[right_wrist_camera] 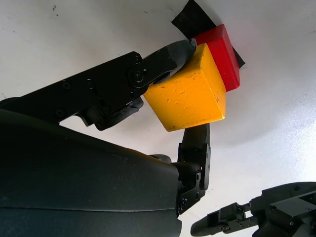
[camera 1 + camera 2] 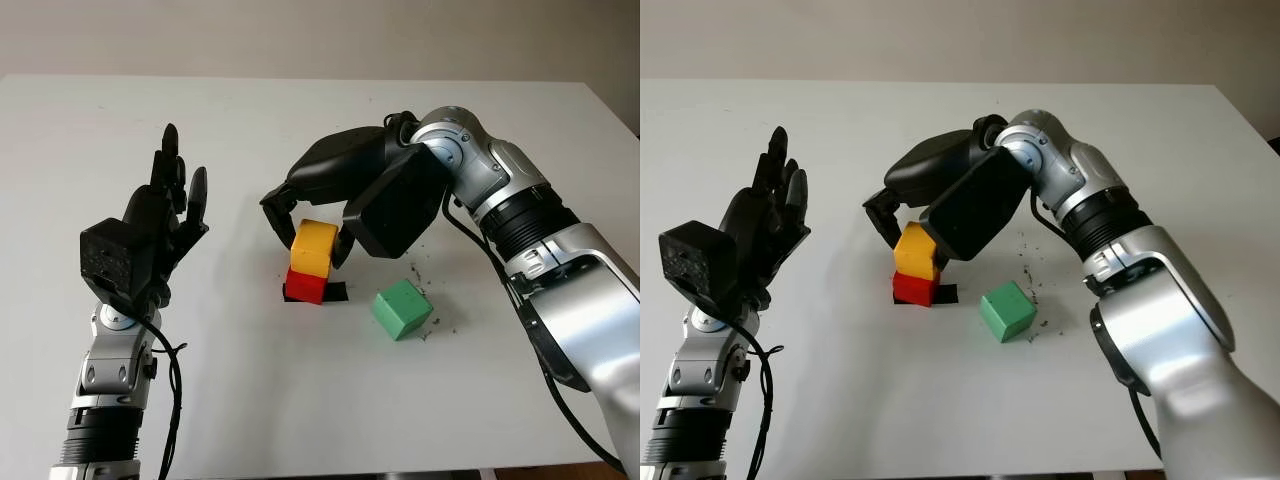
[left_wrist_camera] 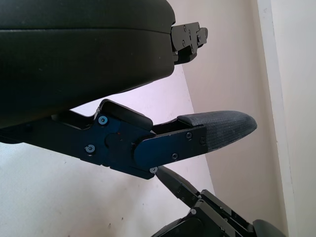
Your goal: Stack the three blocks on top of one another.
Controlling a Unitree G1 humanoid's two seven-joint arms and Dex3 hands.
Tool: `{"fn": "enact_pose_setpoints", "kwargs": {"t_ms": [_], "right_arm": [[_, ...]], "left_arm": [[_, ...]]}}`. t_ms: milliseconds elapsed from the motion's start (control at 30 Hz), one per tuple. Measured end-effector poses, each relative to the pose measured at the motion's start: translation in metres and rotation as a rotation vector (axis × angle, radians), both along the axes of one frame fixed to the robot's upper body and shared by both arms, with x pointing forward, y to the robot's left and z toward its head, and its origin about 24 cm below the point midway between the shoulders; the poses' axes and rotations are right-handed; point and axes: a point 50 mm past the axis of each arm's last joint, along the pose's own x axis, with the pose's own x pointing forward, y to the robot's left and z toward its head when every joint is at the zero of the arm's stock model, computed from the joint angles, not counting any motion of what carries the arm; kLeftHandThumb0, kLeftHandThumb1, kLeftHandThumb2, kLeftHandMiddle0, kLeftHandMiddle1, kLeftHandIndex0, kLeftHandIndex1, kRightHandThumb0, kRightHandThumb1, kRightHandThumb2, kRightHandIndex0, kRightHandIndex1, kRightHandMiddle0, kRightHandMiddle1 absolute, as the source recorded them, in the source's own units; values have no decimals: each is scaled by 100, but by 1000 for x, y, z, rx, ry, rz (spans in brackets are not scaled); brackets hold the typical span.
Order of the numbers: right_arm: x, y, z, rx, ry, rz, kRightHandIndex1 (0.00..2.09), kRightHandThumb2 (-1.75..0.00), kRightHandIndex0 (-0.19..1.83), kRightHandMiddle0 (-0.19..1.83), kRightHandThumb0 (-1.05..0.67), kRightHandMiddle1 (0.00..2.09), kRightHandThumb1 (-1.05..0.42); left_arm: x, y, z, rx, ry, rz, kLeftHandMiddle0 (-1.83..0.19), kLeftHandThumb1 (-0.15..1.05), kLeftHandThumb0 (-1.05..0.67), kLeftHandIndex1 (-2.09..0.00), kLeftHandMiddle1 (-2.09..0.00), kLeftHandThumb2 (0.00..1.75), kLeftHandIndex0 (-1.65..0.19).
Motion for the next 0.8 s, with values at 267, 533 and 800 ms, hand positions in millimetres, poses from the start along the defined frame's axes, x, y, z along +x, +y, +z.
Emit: {"fn": "enact_pose_setpoints", "kwargs": {"t_ms": [267,533,800], "right_arm": [[0,0,0,-5,6,-1,5,-5,25,30,-45,164,-94],[0,0,0,-3,8,0,5,-5,25,30,-45,167,-94],[-1,2,0,4,10,8,5,-6,25,28,-45,167,-95]], "left_arm": [[0,-1,0,3,-1,-1,15,105,-84,-5,-5,64,18],[0,-1,0,8,0,-2,16,105,-85,-5,-5,65,18],[0,-2,-1,6,0,0,16,105,-85,-6,-6,64,17]]}}
